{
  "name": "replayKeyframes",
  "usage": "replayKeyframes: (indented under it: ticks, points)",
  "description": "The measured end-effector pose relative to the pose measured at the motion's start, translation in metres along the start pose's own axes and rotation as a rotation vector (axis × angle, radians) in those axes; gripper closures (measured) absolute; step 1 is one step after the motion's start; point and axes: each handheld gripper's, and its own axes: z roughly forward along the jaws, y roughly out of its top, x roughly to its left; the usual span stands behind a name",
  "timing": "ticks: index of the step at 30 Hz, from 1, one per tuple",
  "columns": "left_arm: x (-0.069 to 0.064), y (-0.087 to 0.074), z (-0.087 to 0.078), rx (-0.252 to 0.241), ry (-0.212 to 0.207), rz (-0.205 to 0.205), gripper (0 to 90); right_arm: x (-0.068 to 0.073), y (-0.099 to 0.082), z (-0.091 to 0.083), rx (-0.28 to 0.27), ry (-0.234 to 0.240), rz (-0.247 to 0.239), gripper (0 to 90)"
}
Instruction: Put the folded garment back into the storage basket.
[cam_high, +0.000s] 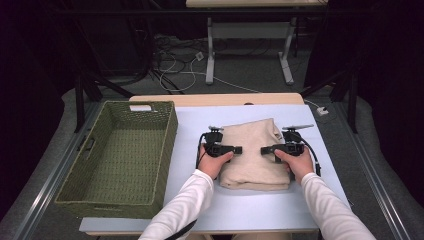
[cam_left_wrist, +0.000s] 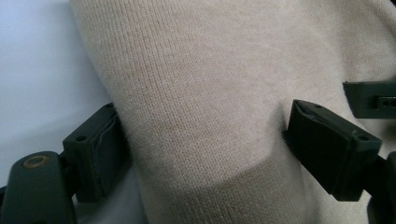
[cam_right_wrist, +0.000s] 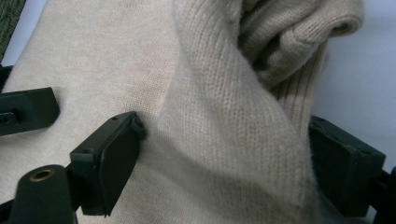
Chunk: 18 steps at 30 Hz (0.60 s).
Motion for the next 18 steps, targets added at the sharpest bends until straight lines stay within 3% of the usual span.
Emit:
replayKeyframes:
  ticks: [9,18]
  points:
    - [-0.0004,-0.0007,0.0003,-0.003,-0.003,-0.002,18.8,-0.0003,-0.0002,-0.0004,0.008,0.0,0.019,17.0]
    - [-0.0004,-0.0007,-0.0001,0.0,-0.015,-0.018,23.4,-0.0002,-0.0016,-0.0018,0.013,0.031,0.084,26.8]
